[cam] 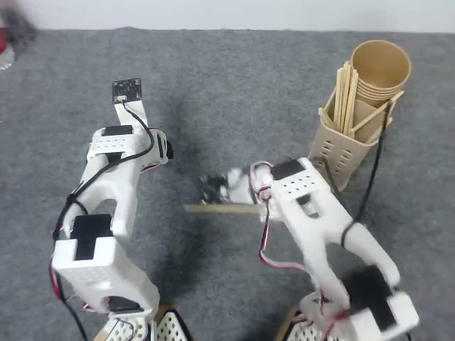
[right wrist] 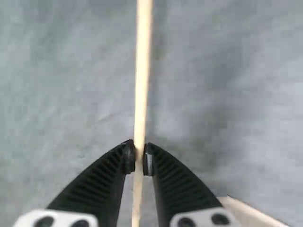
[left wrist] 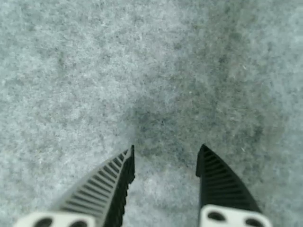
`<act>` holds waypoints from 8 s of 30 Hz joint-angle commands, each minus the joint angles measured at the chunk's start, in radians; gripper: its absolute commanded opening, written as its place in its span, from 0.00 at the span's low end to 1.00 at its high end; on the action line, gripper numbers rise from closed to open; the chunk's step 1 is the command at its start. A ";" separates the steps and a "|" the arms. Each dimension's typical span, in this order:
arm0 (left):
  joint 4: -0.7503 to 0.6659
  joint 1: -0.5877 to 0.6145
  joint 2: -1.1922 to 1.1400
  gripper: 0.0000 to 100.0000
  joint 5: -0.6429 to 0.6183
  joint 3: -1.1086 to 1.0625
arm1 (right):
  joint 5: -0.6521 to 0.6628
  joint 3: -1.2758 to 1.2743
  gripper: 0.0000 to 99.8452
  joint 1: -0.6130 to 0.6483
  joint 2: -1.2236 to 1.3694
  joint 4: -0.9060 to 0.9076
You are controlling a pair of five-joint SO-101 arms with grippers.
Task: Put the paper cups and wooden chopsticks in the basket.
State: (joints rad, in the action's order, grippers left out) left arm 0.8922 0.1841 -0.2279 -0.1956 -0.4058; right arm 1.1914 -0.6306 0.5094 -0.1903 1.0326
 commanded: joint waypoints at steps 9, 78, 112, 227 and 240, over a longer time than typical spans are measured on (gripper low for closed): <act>-0.018 -0.011 0.051 0.21 -0.008 0.004 | -0.531 0.618 0.01 -0.016 -0.440 0.162; -0.018 -0.011 0.051 0.21 -0.009 0.002 | -0.858 0.163 0.07 -0.544 -0.245 -0.458; -0.020 0.049 0.087 0.21 -0.063 -0.019 | -0.784 0.562 0.21 -0.143 -0.217 -0.067; -0.123 0.350 0.147 0.21 -0.397 -0.087 | -0.875 1.398 0.15 0.197 1.035 0.390; -0.124 0.345 0.144 0.21 -0.396 -0.085 | -0.749 1.393 0.01 0.157 1.081 0.440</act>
State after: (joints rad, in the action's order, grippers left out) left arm 0.7848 0.5370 -0.1281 -0.5808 -0.4979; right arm 0.3874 0.7564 0.6966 0.9068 1.4515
